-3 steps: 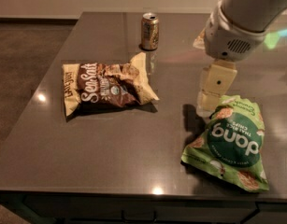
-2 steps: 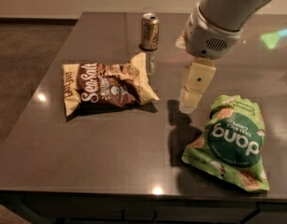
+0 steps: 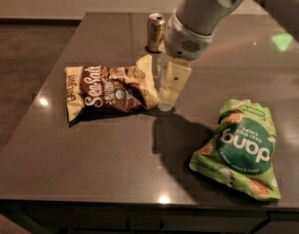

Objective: Pick brown chip bag

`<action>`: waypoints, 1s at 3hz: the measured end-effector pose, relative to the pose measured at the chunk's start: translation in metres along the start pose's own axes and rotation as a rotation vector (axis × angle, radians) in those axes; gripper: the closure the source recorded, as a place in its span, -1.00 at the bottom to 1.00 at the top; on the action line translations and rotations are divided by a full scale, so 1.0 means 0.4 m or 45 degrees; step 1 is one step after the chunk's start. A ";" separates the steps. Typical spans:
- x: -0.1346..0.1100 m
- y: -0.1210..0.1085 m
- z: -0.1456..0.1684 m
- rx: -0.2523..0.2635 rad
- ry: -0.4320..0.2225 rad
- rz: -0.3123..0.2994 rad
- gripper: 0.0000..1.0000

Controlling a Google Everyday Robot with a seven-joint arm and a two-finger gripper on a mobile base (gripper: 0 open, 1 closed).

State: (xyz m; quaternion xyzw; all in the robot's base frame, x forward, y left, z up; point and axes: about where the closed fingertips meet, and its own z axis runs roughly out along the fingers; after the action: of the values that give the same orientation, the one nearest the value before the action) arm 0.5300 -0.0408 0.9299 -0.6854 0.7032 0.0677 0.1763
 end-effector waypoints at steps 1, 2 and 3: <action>-0.042 -0.040 0.061 -0.038 -0.013 -0.003 -1.00; -0.080 -0.068 0.117 -0.072 -0.011 -0.015 -1.00; -0.120 -0.095 0.186 -0.113 0.001 -0.026 -1.00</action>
Offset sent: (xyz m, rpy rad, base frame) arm 0.0520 0.0685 -0.0464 -0.0015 0.0808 0.0526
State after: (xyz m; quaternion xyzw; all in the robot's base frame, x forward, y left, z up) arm 0.5789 0.0274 0.8825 -0.6998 0.6926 0.0967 0.1460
